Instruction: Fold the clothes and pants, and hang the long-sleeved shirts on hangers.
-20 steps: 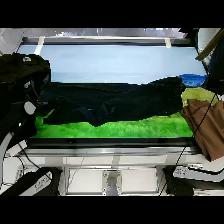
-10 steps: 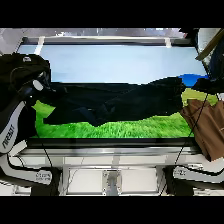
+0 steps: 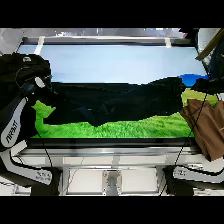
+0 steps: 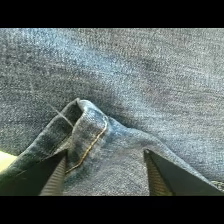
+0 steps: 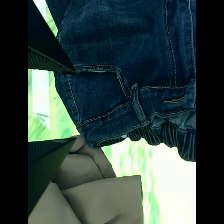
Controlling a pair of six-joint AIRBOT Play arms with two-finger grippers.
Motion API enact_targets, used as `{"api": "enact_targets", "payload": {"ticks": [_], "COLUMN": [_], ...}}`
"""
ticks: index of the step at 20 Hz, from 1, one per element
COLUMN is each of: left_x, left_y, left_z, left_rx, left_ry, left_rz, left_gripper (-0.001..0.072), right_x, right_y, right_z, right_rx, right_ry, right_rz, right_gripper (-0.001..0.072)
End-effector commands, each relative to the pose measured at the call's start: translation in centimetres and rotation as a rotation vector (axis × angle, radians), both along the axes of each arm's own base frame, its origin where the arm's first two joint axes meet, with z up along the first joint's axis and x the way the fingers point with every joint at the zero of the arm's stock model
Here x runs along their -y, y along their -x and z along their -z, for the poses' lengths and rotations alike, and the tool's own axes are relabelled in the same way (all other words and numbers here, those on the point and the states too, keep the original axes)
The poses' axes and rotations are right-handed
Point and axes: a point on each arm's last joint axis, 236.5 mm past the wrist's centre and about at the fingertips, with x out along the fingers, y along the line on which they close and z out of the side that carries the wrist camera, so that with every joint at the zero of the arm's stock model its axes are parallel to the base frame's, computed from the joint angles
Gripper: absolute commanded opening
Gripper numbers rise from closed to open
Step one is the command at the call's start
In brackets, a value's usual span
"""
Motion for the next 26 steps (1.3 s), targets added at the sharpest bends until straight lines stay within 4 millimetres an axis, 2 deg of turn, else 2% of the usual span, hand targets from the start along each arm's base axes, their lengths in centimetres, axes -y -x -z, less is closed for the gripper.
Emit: {"api": "enact_targets", "payload": {"ticks": [1, 2, 4, 5, 7, 9, 11, 12, 14, 17, 19, 20, 21, 22, 23, 26], "left_x": [0.1, 0.1, 0.0, 0.0, 0.0, -0.8, -2.7, -4.0, -6.6, -10.9, -12.9, -13.6, -14.3, -14.8, -15.2, -15.9], "left_y": [0.0, 0.1, 0.1, -0.1, -0.3, -1.0, -2.2, -2.4, -1.9, 1.1, 4.3, 6.0, 7.7, 9.3, 11.0, 17.1], "left_z": [0.3, 0.5, 0.9, 1.1, 0.7, -1.3, -5.7, -8.6, -14.6, -23.9, -27.3, -27.9, -27.5, -26.3, -24.2, -15.4], "left_rx": [-0.010, -0.015, -0.021, -0.017, -0.007, 0.043, 0.155, 0.227, 0.349, 0.518, 0.557, 0.554, 0.539, 0.514, 0.469, 0.281], "left_ry": [0.000, 0.000, 0.000, -0.001, -0.003, -0.031, -0.119, -0.183, -0.324, -0.512, -0.537, -0.545, -0.551, -0.554, -0.553, -0.532], "left_rz": [-0.015, -0.016, -0.015, -0.013, -0.011, 0.006, 0.022, 0.030, 0.044, -0.013, -0.097, -0.126, -0.152, -0.169, -0.184, -0.221], "left_gripper": [0.0496, 0.0413, 0.0054, 0.0015, 0.0015, 0.0014, 0.0014, 0.0014, 0.0014, 0.0014, 0.0014, 0.0014, 0.0014, 0.0014, 0.0014, 0.0014], "right_x": [0.0, 0.0, 0.0, 0.0, -0.1, 0.0, 0.5, 0.8, 1.2, 2.0, 1.4, 0.6, -0.5, -1.5, -2.3, -4.1], "right_y": [0.0, 0.0, 0.0, 0.0, 0.2, 1.2, 3.3, 4.3, 4.8, 6.9, 8.6, 8.9, 9.1, 9.0, 8.7, 6.7], "right_z": [0.0, 0.0, 0.0, 0.0, 0.1, 0.5, 1.3, 1.5, 1.1, 1.6, 3.7, 5.0, 6.4, 7.6, 8.8, 11.2], "right_rx": [0.001, 0.001, 0.000, 0.000, -0.009, -0.056, -0.145, -0.183, -0.183, -0.212, -0.229, -0.220, -0.210, -0.197, -0.176, -0.081], "right_ry": [-0.001, -0.001, 0.000, -0.001, -0.002, 0.005, 0.033, 0.052, 0.051, 0.013, -0.056, -0.115, -0.181, -0.235, -0.274, -0.348], "right_rz": [0.000, 0.000, 0.000, -0.001, -0.003, -0.012, -0.028, -0.061, -0.055, -0.011, 0.000, 0.010, 0.019, 0.035, 0.059, 0.130], "right_gripper": [0.0445, 0.0445, 0.0446, 0.0445, 0.0445, 0.0445, 0.0445, 0.0445, 0.0445, 0.0445, 0.0445, 0.0445, 0.0446, 0.0446, 0.0446, 0.0446]}}
